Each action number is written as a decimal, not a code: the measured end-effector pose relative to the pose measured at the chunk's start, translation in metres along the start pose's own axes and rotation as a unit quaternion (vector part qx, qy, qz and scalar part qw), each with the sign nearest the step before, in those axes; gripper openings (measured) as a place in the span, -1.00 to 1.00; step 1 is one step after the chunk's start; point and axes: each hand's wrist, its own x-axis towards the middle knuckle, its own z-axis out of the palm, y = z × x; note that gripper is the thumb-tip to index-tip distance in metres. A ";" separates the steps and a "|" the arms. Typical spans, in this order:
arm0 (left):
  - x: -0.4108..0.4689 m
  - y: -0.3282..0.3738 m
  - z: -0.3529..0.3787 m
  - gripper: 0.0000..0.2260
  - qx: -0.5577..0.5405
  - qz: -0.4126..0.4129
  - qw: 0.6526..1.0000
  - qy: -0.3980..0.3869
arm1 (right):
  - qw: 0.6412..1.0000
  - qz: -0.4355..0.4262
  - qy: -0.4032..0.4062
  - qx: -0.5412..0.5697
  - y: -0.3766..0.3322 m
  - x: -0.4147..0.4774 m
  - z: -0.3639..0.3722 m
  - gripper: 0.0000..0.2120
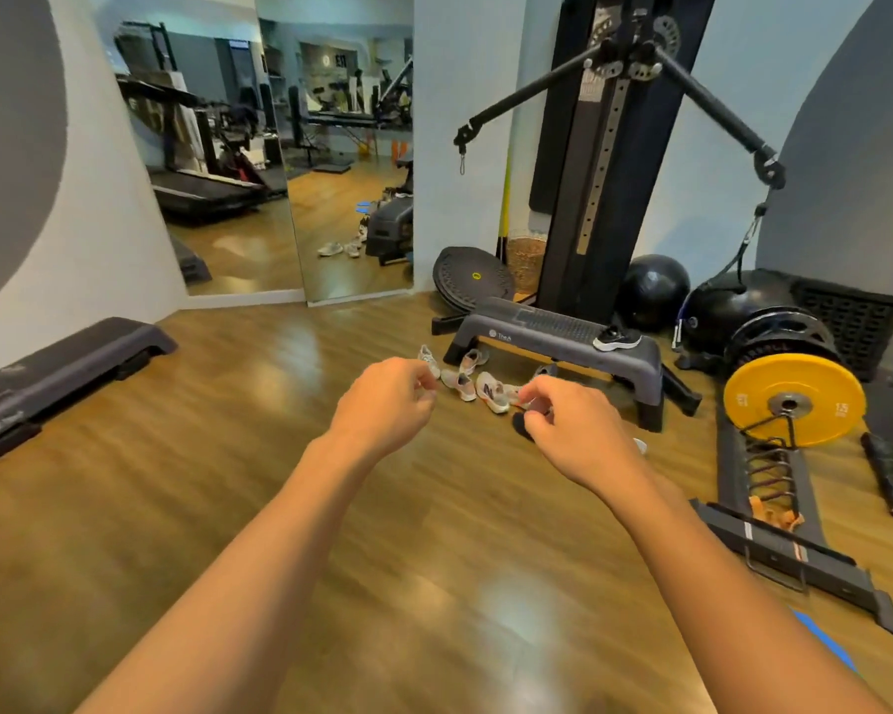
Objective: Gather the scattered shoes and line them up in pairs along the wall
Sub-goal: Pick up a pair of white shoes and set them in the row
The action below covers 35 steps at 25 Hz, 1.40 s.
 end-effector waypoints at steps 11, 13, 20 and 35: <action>0.318 -0.087 0.060 -0.84 -0.017 0.021 0.999 -0.031 | 0.999 0.022 -0.018 -0.016 0.026 0.297 0.078 -0.75; 0.373 -0.107 0.072 -0.82 -0.011 0.021 0.999 -0.027 | 1.000 0.020 -0.023 -0.006 0.033 0.358 0.099 -0.74; 0.559 -0.192 0.096 -0.82 0.022 -0.049 0.997 -0.047 | 0.996 0.022 -0.085 0.014 0.060 0.567 0.179 -0.72; 0.944 -0.354 0.189 -0.84 0.006 -0.042 0.990 -0.134 | 0.985 0.058 -0.159 0.022 0.062 0.948 0.342 -0.73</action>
